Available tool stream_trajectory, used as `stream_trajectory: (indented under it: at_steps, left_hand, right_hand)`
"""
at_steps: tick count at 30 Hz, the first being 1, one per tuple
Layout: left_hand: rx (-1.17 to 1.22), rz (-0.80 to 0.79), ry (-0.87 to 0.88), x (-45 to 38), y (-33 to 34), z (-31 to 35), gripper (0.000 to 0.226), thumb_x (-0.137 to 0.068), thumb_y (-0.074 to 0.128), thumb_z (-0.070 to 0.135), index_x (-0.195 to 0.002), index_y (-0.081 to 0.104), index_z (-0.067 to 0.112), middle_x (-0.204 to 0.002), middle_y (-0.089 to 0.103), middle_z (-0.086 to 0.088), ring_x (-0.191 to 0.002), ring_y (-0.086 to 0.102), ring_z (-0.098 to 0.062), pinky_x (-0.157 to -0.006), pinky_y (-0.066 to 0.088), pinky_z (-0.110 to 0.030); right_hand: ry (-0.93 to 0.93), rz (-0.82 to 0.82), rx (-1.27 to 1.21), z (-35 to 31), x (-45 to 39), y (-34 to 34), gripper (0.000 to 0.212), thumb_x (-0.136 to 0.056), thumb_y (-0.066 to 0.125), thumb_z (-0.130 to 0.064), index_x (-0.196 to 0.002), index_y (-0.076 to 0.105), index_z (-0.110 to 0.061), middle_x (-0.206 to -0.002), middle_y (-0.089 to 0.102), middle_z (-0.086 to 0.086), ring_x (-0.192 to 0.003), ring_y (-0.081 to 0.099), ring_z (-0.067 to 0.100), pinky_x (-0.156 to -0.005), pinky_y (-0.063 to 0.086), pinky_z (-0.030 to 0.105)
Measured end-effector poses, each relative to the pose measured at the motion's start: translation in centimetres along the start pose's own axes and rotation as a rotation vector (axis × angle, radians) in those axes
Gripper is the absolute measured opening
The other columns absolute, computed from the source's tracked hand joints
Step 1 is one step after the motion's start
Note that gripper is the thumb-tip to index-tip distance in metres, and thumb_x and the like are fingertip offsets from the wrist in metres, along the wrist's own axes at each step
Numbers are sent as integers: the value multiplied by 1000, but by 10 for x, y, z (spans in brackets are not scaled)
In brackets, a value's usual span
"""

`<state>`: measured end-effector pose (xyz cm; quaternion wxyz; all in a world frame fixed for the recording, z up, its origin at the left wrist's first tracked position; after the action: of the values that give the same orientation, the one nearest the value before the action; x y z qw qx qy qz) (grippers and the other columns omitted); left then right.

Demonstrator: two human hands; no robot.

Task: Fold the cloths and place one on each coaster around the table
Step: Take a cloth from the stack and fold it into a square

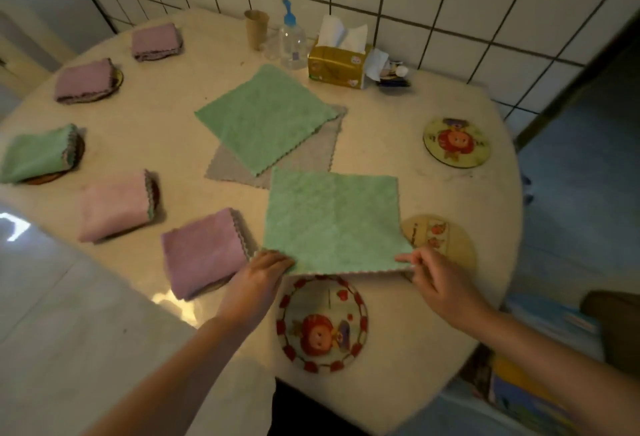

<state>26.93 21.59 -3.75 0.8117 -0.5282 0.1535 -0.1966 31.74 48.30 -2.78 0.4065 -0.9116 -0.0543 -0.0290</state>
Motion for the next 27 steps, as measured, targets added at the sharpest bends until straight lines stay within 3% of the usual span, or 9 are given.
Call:
stream_trajectory:
  at_steps: [2,4,10,13,15,18,20,22,27]
  left_hand:
    - [-40,-43,29,31,16,25,38,-79,43,30,-98,74,18,-99,72,1,-91,67,-19,-83,44,-22]
    - [-62,-83,44,54,30,35,36,-78,45,31,-95,75,22,-92,73,5,-84,67,-19,-81,43,-23]
    - [9,-204,68,91,48,45,26,-81,49,33,-84,71,20,-77,68,5,-76,65,-19,-74,41,-22]
    - [213,-223,-151,89,42,23,19,-84,60,31,-87,71,16,-80,68,0,-77,62,-17,-70,43,-23]
    - [343,-191,-315,81,35,7,1,-83,70,21,-82,69,21,-76,68,1,-72,60,-12,-65,43,-21]
    - [553,-77,-515,61,24,-14,19,-77,75,11,-73,65,26,-68,63,6,-61,54,0,-56,39,-15]
    - [688,26,-645,50,21,-27,23,-79,74,11,-65,56,15,-60,49,3,-52,41,-2,-50,31,-20]
    - [750,92,-747,37,24,-39,28,-83,70,13,-66,48,12,-62,37,-2,-58,34,-11,-51,24,-26]
    - [728,101,-889,4,42,-56,26,-91,60,24,-70,58,7,-64,50,-4,-63,46,-16,-56,36,-28]
  right_hand:
    - [36,-84,81,18,35,10,13,-92,36,-32,-80,40,-32,-105,62,-14,-89,55,1,-74,48,31]
    - [42,-122,143,29,60,17,19,-86,29,-41,-79,41,-28,-93,53,-11,-82,51,8,-70,47,35]
    - [28,-261,86,41,89,31,19,-81,29,-41,-76,38,-25,-78,46,-6,-73,45,11,-65,40,34]
    - [105,-190,-29,45,81,22,14,-89,43,-26,-75,42,-23,-68,53,0,-63,51,15,-55,39,32]
    - [158,-99,-96,49,69,11,12,-92,51,-15,-80,51,-17,-74,60,3,-69,58,18,-58,46,34]
    - [205,63,-184,51,46,-10,4,-90,57,-11,-90,59,-14,-86,63,-6,-83,59,3,-67,50,22]
    - [224,137,-209,53,28,-19,6,-90,58,-13,-94,61,-16,-89,63,-10,-85,58,-1,-67,48,15]
    - [251,185,-210,58,9,-24,8,-90,59,-15,-97,63,-16,-88,64,-9,-83,58,-1,-66,46,12]
    - [334,238,-151,77,-35,-25,10,-90,61,-18,-96,67,-12,-87,66,-3,-79,61,8,-62,41,11]
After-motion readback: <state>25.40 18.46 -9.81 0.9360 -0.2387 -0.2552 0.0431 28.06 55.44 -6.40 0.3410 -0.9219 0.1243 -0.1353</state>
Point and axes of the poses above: each hand's wrist, its own x-axis away from the middle knuckle, its own y-axis out of the palm, z = x × y, the point moved 10 cm from there along -x, towards the middle knuckle
